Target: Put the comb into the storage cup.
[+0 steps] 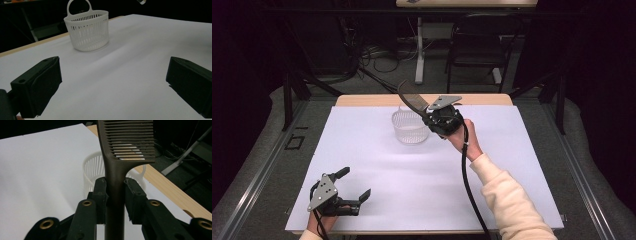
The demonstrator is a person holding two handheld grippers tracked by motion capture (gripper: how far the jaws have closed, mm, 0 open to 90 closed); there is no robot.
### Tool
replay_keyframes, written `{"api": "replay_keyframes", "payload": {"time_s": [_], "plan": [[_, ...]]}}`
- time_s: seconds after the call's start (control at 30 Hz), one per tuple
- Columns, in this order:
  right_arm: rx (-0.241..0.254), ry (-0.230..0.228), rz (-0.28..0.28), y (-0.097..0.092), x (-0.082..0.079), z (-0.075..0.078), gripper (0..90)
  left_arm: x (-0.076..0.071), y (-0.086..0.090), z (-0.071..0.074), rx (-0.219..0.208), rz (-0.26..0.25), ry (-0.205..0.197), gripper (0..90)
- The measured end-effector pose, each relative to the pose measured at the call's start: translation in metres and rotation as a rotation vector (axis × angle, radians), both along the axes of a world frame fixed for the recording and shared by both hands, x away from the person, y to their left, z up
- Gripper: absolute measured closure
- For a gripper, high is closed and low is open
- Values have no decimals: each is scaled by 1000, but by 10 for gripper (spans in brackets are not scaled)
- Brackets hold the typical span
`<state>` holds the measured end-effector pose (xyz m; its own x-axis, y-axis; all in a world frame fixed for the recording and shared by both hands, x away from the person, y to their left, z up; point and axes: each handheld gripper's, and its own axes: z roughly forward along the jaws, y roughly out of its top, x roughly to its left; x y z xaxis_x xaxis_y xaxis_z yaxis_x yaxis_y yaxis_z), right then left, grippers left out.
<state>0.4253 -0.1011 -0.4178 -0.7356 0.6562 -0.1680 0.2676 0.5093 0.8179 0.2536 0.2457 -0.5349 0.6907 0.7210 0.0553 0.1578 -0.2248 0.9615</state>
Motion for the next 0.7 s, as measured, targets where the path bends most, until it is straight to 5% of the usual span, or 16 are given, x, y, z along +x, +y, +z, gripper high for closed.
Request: {"api": "replay_keyframes", "payload": {"time_s": [0.7], "plan": [[7, -34, 10, 17, 10, 1, 726, 0, 0, 1, 0, -1, -4, 1]]}}
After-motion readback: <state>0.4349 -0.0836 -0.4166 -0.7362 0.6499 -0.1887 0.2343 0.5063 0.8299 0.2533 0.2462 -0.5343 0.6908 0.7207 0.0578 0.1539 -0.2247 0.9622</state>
